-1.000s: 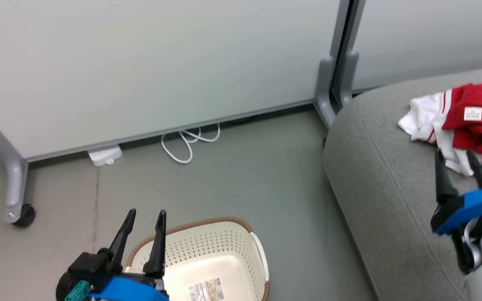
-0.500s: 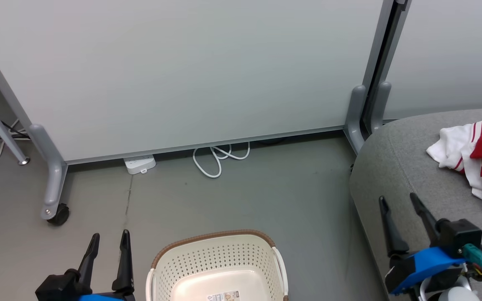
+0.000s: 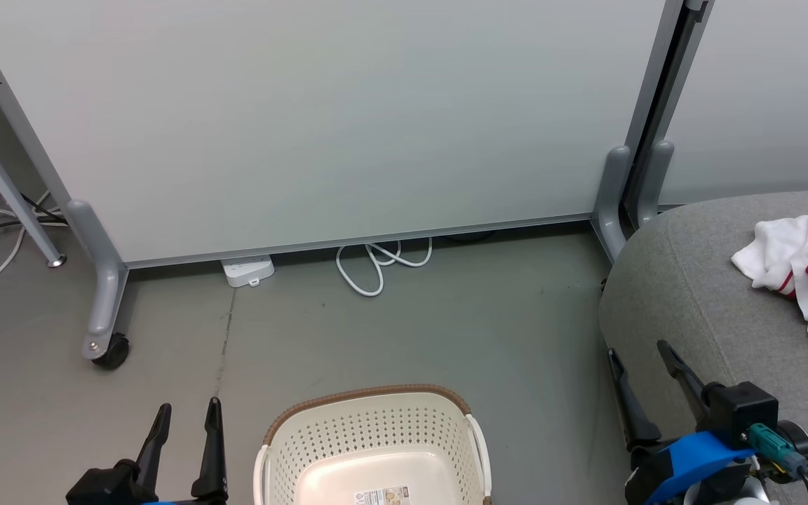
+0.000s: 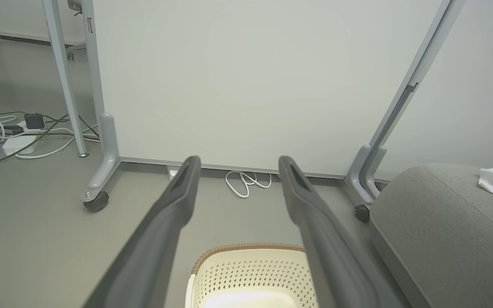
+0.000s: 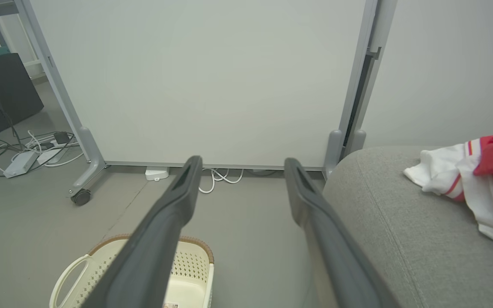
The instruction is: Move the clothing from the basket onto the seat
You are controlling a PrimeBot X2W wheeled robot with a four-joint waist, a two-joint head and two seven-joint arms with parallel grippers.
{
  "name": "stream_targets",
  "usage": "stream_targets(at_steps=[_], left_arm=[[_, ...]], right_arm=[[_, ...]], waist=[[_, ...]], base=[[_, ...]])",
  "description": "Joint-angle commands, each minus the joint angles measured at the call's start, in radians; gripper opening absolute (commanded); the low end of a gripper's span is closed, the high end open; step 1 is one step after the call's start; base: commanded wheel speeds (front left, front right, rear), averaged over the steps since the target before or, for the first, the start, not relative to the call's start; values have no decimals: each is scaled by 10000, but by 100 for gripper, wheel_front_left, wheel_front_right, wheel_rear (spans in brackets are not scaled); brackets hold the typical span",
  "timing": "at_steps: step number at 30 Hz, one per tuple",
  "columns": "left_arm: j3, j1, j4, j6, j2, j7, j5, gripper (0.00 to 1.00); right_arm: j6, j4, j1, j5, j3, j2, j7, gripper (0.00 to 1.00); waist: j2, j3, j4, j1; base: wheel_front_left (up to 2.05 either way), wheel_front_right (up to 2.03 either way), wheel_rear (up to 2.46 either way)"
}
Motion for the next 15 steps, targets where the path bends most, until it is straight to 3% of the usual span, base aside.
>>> stream_targets(at_steps=[1,15], left_arm=[[28,53,7,-25,21,-25,2,100],[-193,43,-41,-25,75,-25,-115,100]], right_arm=[[1,-60,129,4,-4,29,6,100],[1,-2,163,283,48,34,28,100]], waist=[[-1,7,-4,0],[-1,29,4,0]], base=[[0,0,0],[0,0,0]])
